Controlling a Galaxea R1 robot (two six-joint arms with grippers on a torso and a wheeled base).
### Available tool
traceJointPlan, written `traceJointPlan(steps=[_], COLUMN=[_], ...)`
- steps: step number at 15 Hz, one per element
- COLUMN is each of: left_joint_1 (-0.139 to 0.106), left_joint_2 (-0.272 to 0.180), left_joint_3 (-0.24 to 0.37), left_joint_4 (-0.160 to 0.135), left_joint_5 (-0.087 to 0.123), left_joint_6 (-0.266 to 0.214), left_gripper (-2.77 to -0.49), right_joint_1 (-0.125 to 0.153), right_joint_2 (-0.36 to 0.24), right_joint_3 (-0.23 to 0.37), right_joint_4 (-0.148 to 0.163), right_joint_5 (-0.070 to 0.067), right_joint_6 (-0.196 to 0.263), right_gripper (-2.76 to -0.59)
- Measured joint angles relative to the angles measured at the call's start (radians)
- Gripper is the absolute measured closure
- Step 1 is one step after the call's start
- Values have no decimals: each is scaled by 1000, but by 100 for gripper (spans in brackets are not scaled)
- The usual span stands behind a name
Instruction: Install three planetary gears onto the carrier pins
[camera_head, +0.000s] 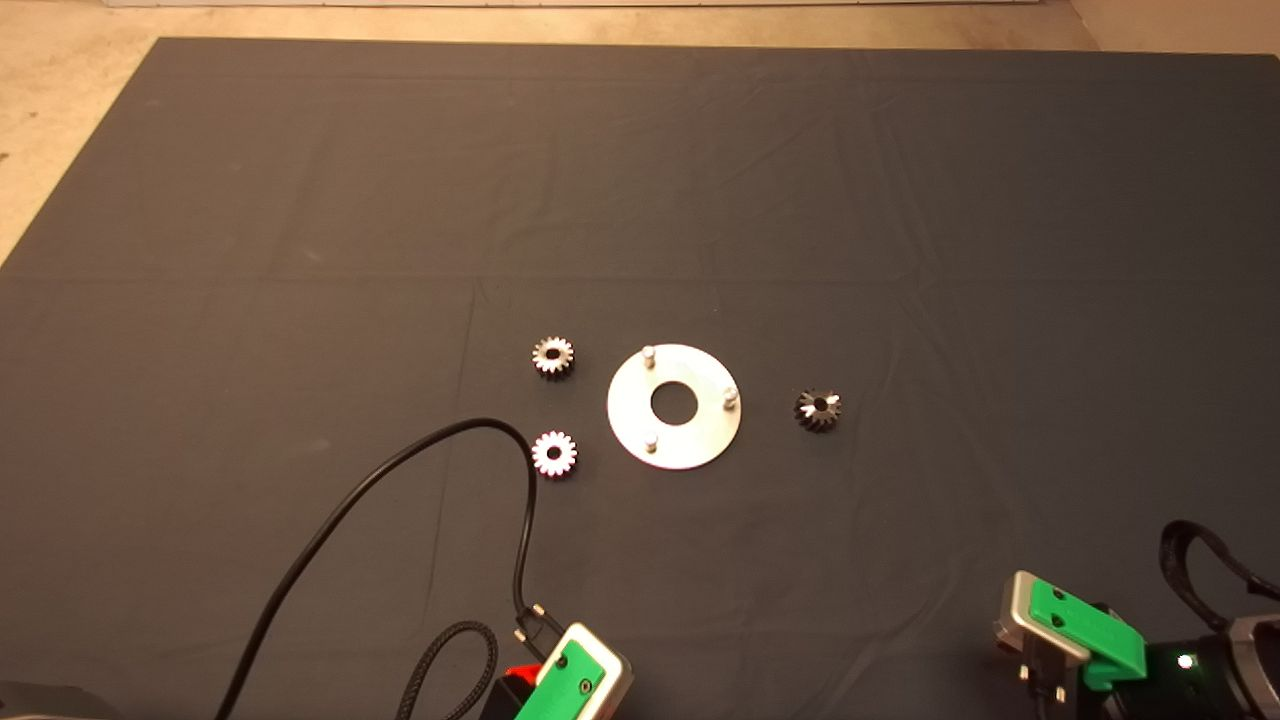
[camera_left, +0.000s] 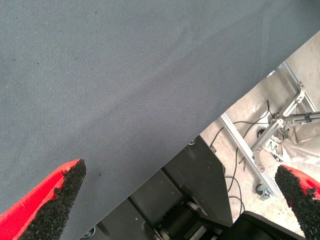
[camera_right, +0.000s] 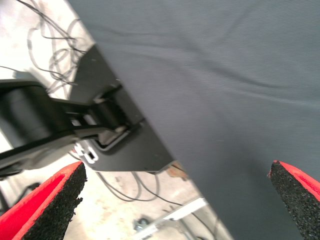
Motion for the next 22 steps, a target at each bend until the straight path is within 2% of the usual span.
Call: traceJointPlan(steps=[2,3,5,7,8,9,11,12,13,14,15,17,19,22], left_joint_1=[0,0,0,0,0,0,0,0,0,0,0,0,0,0], left_joint_2=[3,2,7,8,11,14,14,14,14,16,17,19,20,21], left_joint_3=[0,0,0,0,0,0,0,0,0,0,0,0,0,0], left_joint_4=[-1,-1,-2,-3,-3,-4,-4,-4,-4,-4,-4,-4,-4,-4], left_joint_5=[0,0,1,0,0,-1,0,0,0,0,0,0,0,0], left_joint_6=[0,0,0,0,0,0,0,0,0,0,0,0,0,0], left_gripper=[-275,-275,-275,-275,-275,-275,-275,-275,-275,-275,-275,-275,-275,-275], right_joint_1=[31,63,114,185,213,231,266,294,333,362,378,391,415,420], right_joint_2=[22,39,63,101,127,158,215,234,250,262,281,319,334,335], right_joint_3=[-7,-14,-44,-115,-150,-180,-241,-280,-321,-350,-375,-418,-449,-454], right_joint_4=[3,18,84,135,152,184,260,292,321,340,349,367,380,384], right_joint_5=[-37,-47,-51,-58,-62,-62,-61,-63,-68,-71,-74,-75,-80,-80], right_joint_6=[0,0,0,-3,-5,-15,-67,-90,-121,-138,-148,-184,-198,-205], right_gripper=[-275,-275,-275,-275,-275,-275,-275,-275,-275,-275,-275,-275,-275,-275])
